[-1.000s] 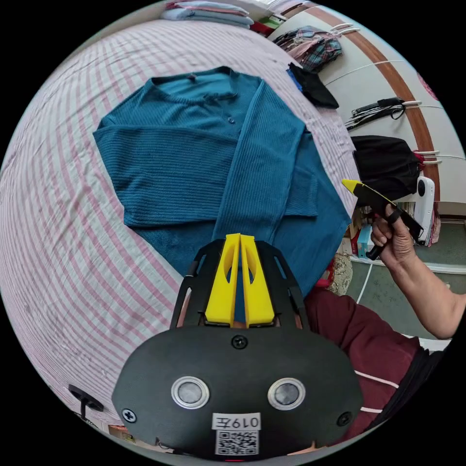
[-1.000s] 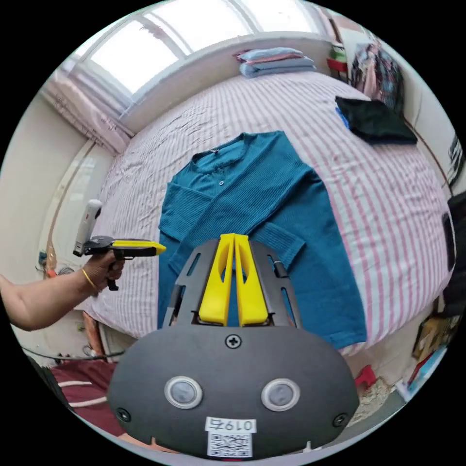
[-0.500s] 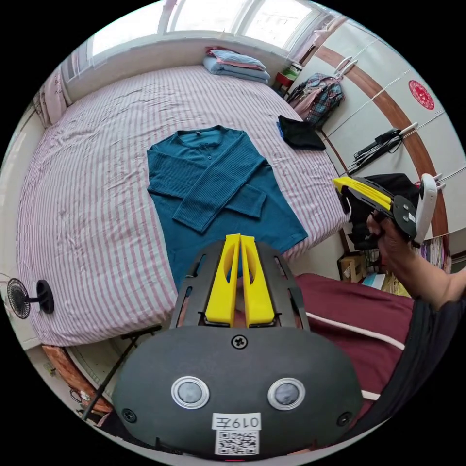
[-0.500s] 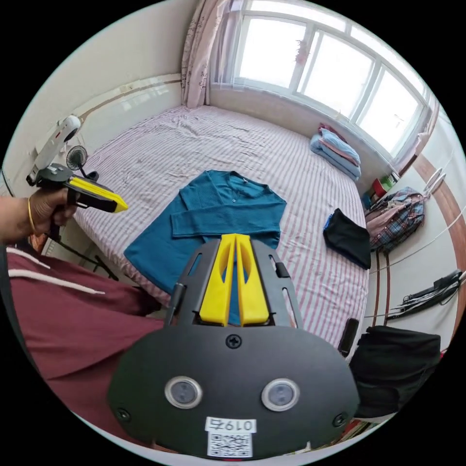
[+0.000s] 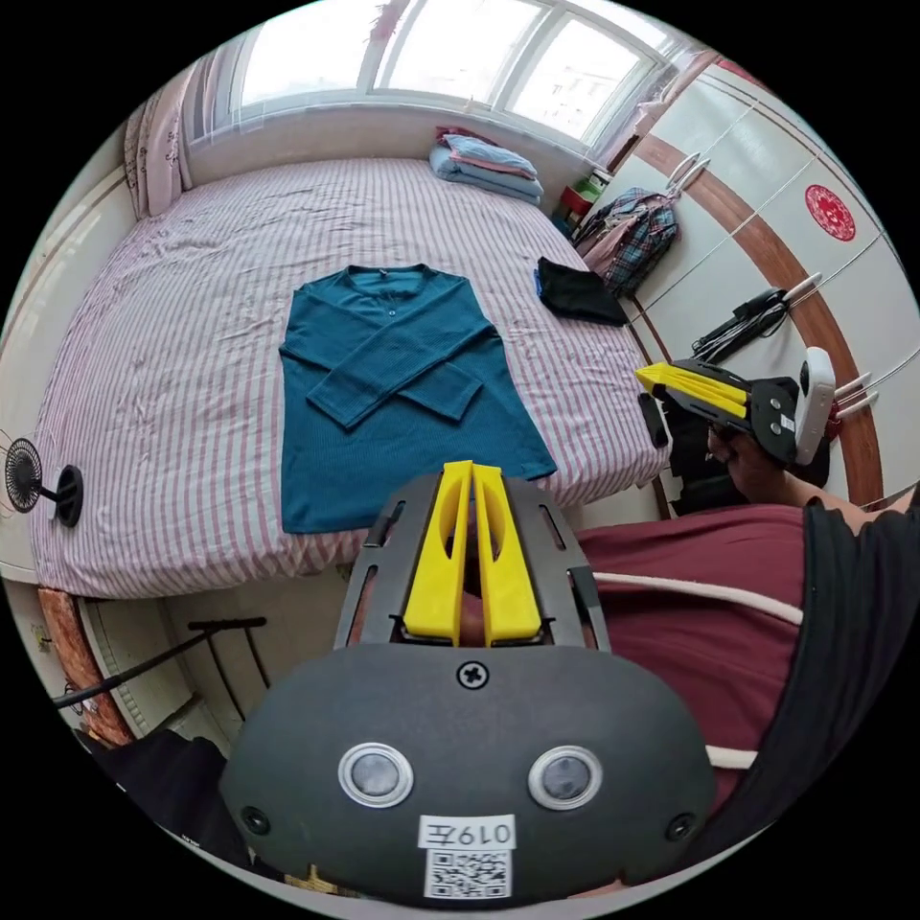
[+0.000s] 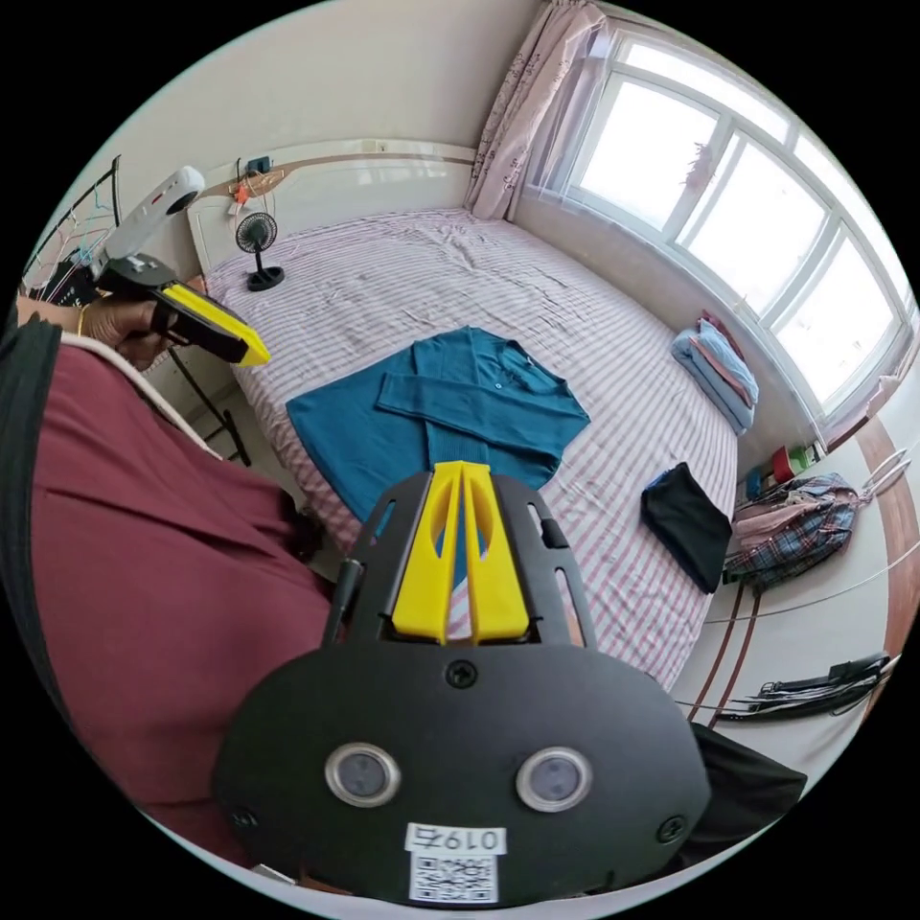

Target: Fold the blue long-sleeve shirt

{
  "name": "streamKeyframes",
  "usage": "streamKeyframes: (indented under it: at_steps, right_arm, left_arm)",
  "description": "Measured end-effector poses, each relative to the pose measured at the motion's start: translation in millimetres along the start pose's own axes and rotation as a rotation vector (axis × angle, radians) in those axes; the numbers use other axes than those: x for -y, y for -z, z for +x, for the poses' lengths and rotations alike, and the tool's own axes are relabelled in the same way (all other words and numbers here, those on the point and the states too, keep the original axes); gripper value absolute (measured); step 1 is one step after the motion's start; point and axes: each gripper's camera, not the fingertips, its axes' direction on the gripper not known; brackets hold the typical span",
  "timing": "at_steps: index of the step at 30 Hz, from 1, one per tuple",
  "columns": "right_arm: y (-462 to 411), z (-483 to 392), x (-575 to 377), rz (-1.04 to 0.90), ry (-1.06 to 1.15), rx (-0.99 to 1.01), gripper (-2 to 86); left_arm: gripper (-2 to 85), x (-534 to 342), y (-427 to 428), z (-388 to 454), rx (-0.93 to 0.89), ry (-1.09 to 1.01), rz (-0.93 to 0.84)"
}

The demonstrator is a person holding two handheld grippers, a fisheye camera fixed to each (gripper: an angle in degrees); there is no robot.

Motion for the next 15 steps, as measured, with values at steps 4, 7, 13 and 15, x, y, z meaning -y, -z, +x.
streamKeyframes:
  at_steps: [4,7,13,15]
  right_arm:
    - [-11.5,5.6,-15.2,-0.073,-0.043,0.054,-0.7]
    - [-28.0,14.4,-28.1,-0.147,-0.153,0.134,-0.7]
    - [-62.3,21.1,-45.5,-0.298,-0.334,0.157,-0.7]
    - [-71.4,21.7,-46.3,-0.334,-0.396,0.173,-0.7]
  left_arm:
    - [0.7,-9.4,-23.7,3.5,-0.035,0.019,-0.16]
    - [0.7,-15.2,-37.3,-1.1,-0.04,0.048,-0.236]
    - [0.6,-21.1,-66.9,-14.8,0.097,0.026,-0.407]
    - [0.5,-20.0,-74.0,-26.1,0.156,0.014,-0.461]
